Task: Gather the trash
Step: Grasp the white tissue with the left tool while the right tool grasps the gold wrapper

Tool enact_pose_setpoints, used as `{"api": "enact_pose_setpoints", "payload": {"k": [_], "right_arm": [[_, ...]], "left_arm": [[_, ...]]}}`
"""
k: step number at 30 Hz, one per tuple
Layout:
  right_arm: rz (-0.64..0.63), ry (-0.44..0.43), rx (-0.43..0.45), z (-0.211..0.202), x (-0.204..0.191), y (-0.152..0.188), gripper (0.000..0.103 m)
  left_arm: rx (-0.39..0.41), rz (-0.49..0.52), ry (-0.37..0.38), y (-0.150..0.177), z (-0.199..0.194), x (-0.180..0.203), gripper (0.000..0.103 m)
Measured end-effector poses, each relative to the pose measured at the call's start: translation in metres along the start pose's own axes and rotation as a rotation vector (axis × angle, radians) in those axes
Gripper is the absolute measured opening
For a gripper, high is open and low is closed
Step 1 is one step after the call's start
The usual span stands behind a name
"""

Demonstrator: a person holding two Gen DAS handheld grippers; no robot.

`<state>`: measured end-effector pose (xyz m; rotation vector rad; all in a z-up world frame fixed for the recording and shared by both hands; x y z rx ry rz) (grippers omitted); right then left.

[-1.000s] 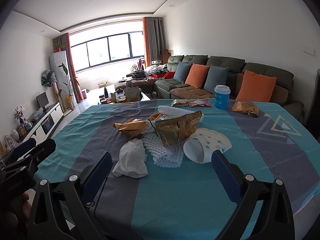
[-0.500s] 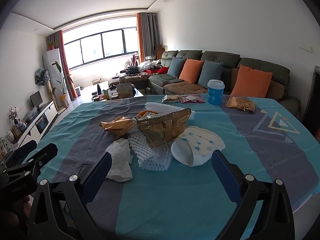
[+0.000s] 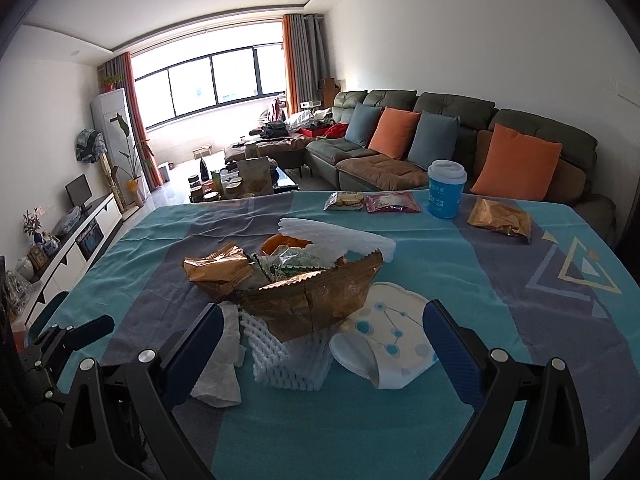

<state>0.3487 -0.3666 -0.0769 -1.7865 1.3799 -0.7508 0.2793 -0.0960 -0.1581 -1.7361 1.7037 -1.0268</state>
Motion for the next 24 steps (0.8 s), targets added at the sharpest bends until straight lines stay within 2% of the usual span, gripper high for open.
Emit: {"api": "enact_pose_setpoints", "payload": {"k": [11,13,15,18,21,23,24], "right_arm": [[-0.020,-0.036,-0.044,0.030,0.001,-0.006,0.096],[-0.016,-0.045,-0.048,0.032,-0.001,-0.006,0.096],[-0.018,-0.048,-0.050,0.034,-0.001,-0.006,0.096],[-0.017,-0.058,-0.057,0.036,-0.001,-0.006,0.094],[-0.017,-0.067,-0.070,0.040,-0.003,-0.003,0.086],[-0.017,-0.073,-0.085,0.043,-0.004,-0.001,0.076],[-0.020,-0.076,-0.092,0.044,-0.005,0.000,0.075]], "left_arm": [[-0.071,0.031,0.018,0.003,0.037,0.025,0.095],[-0.091,0.036,0.024,0.006,0.042,0.027,0.083],[-0.115,0.031,0.028,0.009,0.048,0.026,0.065],[-0.125,0.038,0.039,0.012,0.050,0.027,0.053],[-0.129,0.051,0.049,0.015,0.053,0.029,0.040],[-0.131,0.047,0.056,0.015,0.054,0.028,0.035],[-0.133,0.044,0.059,0.015,0.054,0.028,0.031]]}}
Point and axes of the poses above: each gripper's, at about its wrist camera, not at the fingertips, and z roughly the way its jaws point, x to its right, y to its underside, the point moved 10 cm from there along z, roughly the way its jaws point, and after that the axes turned 8 degrees about -z, right-handed, at the moved point
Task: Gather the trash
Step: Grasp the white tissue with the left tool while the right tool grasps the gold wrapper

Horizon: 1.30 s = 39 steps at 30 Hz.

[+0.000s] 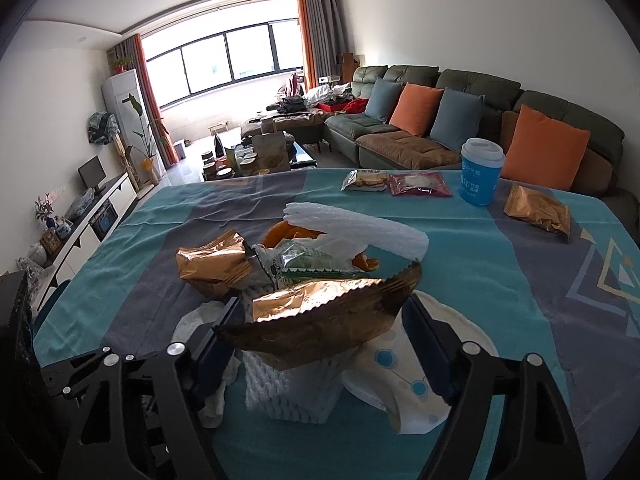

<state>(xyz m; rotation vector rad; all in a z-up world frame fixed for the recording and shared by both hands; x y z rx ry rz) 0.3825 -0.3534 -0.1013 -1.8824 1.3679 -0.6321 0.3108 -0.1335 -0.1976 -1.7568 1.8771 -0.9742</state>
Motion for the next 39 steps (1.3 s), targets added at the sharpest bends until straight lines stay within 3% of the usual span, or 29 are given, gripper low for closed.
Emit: {"api": "enact_pose_setpoints", "payload": {"k": [3,11,12,13,28,39], "right_arm": [[0.002,-0.003,-0.009,0.001,-0.001,0.003,0.071],[0.030,-0.012,0.003,-0.006,-0.001,0.003,0.064],[0.029,-0.011,0.005,-0.007,0.000,0.003,0.052],[0.030,-0.009,0.003,-0.008,-0.001,0.003,0.047],[0.011,-0.011,0.084,-0.043,-0.017,-0.016,0.047],[-0.057,-0.111,0.131,-0.066,-0.085,-0.028,0.047]], "left_arm": [[0.000,-0.005,0.020,0.001,0.000,0.000,0.021],[0.010,-0.043,0.059,0.004,-0.010,-0.004,0.016],[0.013,-0.047,0.060,0.004,-0.012,-0.005,0.016],[0.015,-0.053,0.062,0.004,-0.014,-0.006,0.015],[0.148,-0.108,0.054,-0.014,-0.077,-0.033,0.015],[0.248,-0.172,-0.041,-0.012,-0.139,-0.094,0.015]]}}
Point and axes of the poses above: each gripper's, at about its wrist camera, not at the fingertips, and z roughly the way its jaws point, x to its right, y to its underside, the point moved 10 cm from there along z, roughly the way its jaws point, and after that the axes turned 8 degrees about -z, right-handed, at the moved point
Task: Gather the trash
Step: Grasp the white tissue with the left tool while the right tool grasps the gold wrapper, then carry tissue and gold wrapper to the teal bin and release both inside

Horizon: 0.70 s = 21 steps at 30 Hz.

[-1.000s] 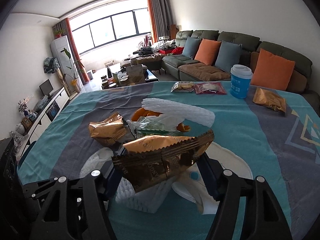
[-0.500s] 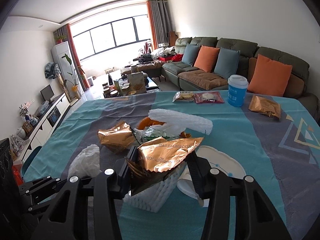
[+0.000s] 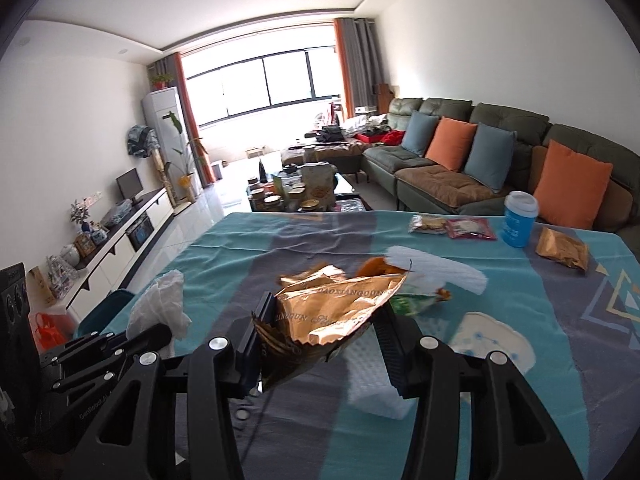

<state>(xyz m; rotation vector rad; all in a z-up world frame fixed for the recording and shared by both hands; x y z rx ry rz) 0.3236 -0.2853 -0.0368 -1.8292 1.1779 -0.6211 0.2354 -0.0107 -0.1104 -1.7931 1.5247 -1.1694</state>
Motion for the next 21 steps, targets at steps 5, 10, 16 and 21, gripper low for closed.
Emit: {"api": "enact_pose_setpoints", "payload": {"k": [5,10,16,21], "right_arm": [[-0.029,-0.061,0.011,0.004,-0.037,-0.006,0.047],[-0.070,-0.121,0.026,0.008,-0.076,-0.018,0.047],[-0.119,-0.219,0.031,0.023,-0.128,-0.033,0.047],[-0.179,-0.302,0.034,0.037,-0.180,-0.045,0.047]], "left_arm": [[0.048,-0.027,-0.066,-0.007,-0.025,-0.037,0.015],[0.094,-0.062,-0.145,-0.015,-0.050,-0.077,0.015],[0.147,-0.121,-0.275,-0.026,-0.084,-0.141,0.016],[0.189,-0.168,-0.401,-0.034,-0.118,-0.203,0.016]]}}
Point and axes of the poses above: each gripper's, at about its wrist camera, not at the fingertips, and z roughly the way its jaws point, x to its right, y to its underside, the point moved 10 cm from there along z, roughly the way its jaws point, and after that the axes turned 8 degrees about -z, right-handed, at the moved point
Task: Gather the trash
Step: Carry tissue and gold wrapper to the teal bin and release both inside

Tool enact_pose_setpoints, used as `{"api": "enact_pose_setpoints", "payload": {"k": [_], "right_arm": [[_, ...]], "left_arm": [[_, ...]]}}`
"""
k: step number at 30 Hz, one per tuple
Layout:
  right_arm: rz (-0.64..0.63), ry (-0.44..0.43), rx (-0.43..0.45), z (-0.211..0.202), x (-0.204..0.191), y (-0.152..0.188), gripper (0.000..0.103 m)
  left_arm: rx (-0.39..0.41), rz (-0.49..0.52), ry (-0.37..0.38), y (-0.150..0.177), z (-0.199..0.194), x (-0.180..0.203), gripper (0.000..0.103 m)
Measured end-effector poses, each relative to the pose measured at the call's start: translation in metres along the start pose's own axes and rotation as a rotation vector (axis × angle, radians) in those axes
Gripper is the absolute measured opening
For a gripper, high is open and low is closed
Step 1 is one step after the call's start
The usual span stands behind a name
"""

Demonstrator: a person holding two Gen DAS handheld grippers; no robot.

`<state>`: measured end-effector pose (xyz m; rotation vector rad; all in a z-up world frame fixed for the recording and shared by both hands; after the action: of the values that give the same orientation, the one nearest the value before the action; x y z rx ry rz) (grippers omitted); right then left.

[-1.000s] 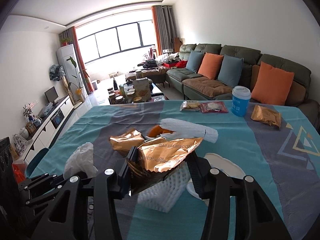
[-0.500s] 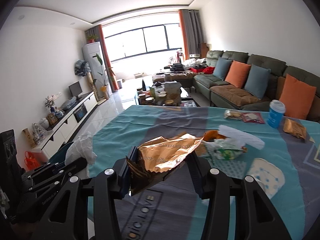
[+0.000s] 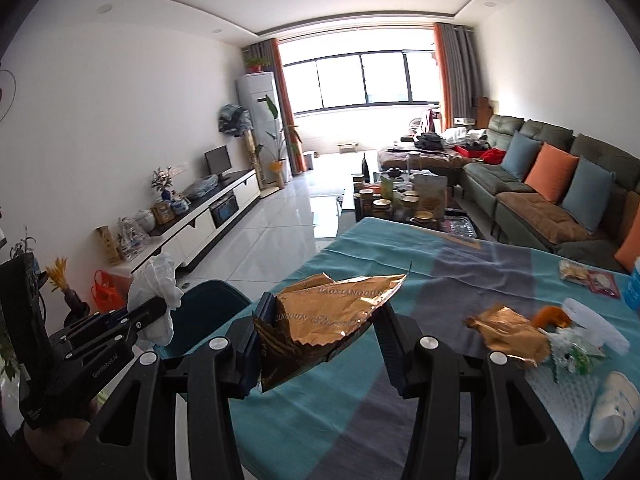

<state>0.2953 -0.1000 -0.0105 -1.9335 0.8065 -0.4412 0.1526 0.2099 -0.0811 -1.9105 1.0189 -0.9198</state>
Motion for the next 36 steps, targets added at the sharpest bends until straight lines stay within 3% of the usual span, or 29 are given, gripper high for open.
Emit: {"api": "enact_pose_setpoints", "payload": {"k": [8,16,24,36], "right_arm": [[-0.081,-0.117,-0.011,0.042,-0.063,-0.024,0.047],[-0.138,-0.220,-0.069,0.093,-0.117,-0.033,0.047],[-0.177,-0.292,-0.201,0.158,-0.161,-0.014,0.047],[-0.286,-0.295,-0.388,0.218,-0.186,0.013,0.048]], "left_arm": [[0.036,-0.044,-0.124,-0.024,-0.012,-0.082,0.016],[0.020,-0.064,-0.187,-0.028,-0.011,-0.131,0.017],[-0.049,-0.070,-0.247,-0.010,0.027,-0.160,0.017],[-0.195,-0.082,-0.276,0.031,0.108,-0.179,0.020]]}}
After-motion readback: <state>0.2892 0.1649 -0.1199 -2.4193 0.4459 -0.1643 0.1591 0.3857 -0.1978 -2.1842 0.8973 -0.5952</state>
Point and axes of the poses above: each gripper's, at about its wrist camera, not at the fingertips, and z roughly the way its jaws point, x to its right, y to its underside, the point moved 10 cm from there along z, roughly the way its jaws point, and after that the axes turned 8 degrees about -z, right-handed, at the moved point
